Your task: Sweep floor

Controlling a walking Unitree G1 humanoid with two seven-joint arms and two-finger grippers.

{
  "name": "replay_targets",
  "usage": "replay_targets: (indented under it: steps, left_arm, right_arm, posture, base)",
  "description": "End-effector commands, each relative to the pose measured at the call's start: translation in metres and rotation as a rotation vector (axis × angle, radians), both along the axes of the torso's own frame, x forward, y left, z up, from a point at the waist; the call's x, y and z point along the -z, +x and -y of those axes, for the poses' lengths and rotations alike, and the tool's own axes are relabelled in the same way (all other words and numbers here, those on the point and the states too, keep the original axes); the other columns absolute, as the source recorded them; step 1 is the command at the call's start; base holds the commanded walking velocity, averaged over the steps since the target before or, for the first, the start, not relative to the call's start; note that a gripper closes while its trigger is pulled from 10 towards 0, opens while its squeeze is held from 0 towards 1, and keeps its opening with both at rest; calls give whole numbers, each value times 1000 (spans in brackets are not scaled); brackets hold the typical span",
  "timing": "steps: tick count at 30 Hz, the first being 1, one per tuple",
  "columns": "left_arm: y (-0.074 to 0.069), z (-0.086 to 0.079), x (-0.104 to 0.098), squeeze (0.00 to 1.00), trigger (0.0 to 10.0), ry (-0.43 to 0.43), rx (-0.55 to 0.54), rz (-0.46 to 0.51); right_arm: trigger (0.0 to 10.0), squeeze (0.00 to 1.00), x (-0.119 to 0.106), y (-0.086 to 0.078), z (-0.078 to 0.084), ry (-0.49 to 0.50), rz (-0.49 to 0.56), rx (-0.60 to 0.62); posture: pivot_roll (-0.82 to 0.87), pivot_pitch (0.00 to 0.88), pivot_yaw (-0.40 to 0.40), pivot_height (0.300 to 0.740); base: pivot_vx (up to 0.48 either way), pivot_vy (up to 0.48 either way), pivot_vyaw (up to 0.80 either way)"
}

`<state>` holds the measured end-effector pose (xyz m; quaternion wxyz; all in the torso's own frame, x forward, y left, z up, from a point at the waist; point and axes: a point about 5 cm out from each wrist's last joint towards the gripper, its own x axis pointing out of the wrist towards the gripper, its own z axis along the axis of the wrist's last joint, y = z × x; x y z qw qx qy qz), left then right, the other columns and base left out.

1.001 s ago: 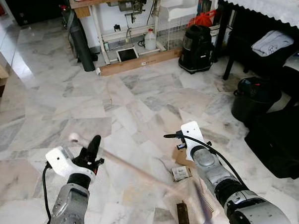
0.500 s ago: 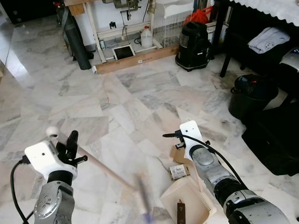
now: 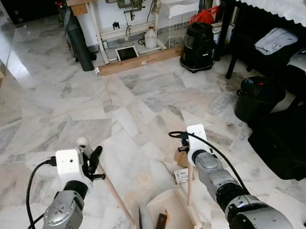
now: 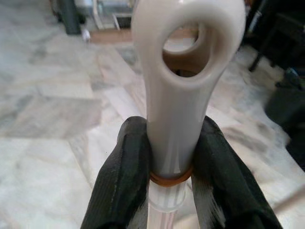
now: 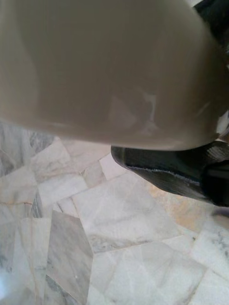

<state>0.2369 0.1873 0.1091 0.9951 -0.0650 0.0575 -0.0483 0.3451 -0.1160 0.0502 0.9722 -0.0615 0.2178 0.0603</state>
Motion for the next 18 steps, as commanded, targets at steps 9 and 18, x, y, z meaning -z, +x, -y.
replay_targets:
  steps: [9,18]
  left_arm:
    - [-6,25,-9,0,10000,-136,178,-2]
    - [0,27,-20,0,10000,-208,153,66]
  right_arm:
    - [10000,0,10,-7,-11,77,-73,-14]
    - [10000,0,9,-7,-12,81,-73,-20]
  posture:
    - [-155,70,62,740]
    - [-155,68,62,740]
  base:
    - [0,0,0]
    - [0,0,0]
